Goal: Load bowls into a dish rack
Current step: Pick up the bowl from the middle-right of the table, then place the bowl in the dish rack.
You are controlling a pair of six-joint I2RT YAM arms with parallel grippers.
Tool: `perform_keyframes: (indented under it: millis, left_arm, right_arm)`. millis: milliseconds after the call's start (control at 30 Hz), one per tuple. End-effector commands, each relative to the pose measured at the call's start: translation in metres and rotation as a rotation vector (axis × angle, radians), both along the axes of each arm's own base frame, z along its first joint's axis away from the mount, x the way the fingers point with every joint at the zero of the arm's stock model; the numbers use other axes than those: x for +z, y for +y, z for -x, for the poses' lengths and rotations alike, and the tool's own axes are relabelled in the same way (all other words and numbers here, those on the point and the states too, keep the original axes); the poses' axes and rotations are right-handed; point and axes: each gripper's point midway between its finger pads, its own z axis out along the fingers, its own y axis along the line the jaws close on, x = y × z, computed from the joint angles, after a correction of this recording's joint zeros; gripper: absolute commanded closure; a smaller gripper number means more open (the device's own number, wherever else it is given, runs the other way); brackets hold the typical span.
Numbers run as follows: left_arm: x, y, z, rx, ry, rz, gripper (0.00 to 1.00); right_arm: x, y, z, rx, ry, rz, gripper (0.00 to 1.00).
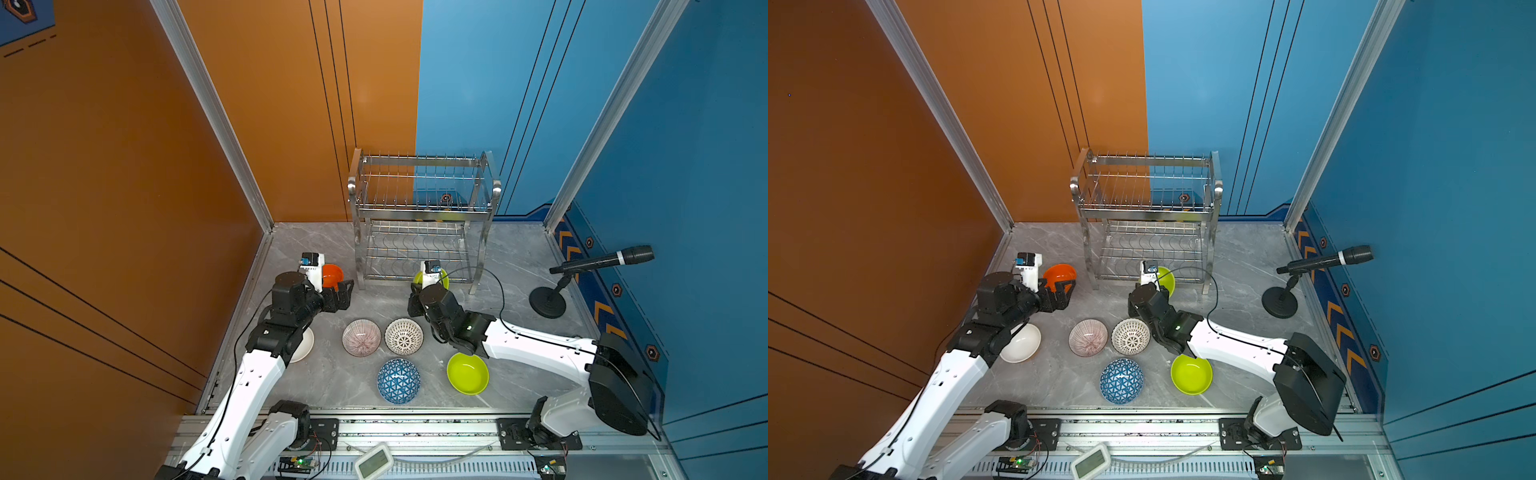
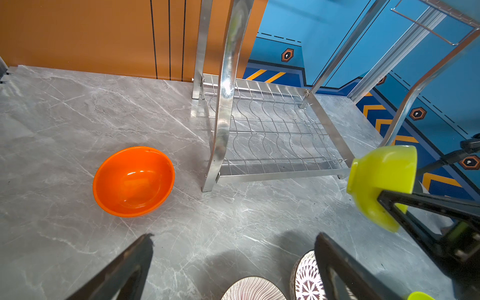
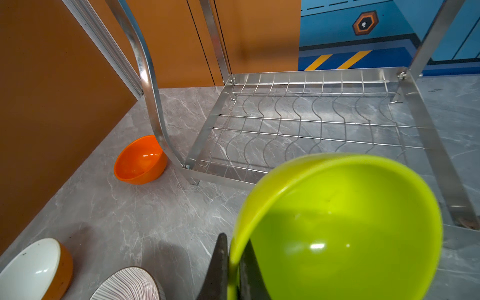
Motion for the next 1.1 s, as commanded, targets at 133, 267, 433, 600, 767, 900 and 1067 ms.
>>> perform_keyframes:
  millis: [133,267,433,600,767,900,1067]
  left_arm:
    - [-0.008,0.005,-0.002,0.006,0.022,0.012,0.02]
    - [0.002,0.006,-0.006,0.005,-0.023,0.030,0.02]
    - [0.005,0.008,-0.008,0.009,-0.030,0.052,0.02]
    - [0.009,0.005,-0.005,-0.016,-0.040,0.072,0.02]
    - [0.011,-0.005,-0.001,-0.072,-0.049,0.097,0.02]
    - [0.013,-0.013,0.001,-0.113,-0.050,0.119,0.02]
    - [0.012,-0.021,0.003,-0.156,-0.047,0.129,0.02]
  right_arm:
    - [0.034,0.037,-0.032,-0.014,-0.072,-0.272,1.00]
    - [0.026,0.048,-0.045,-0.005,-0.051,-0.369,1.00]
    - [0.024,0.066,-0.061,0.020,-0.036,-0.463,1.00]
    - [0.026,0.084,-0.080,0.046,-0.016,-0.546,1.00]
    - [0.027,0.092,-0.104,0.065,0.007,-0.650,1.00]
    - [0.028,0.090,-0.127,0.070,0.014,-0.729,1.00]
    - [0.024,0.089,-0.155,0.090,0.025,-0.808,1.00]
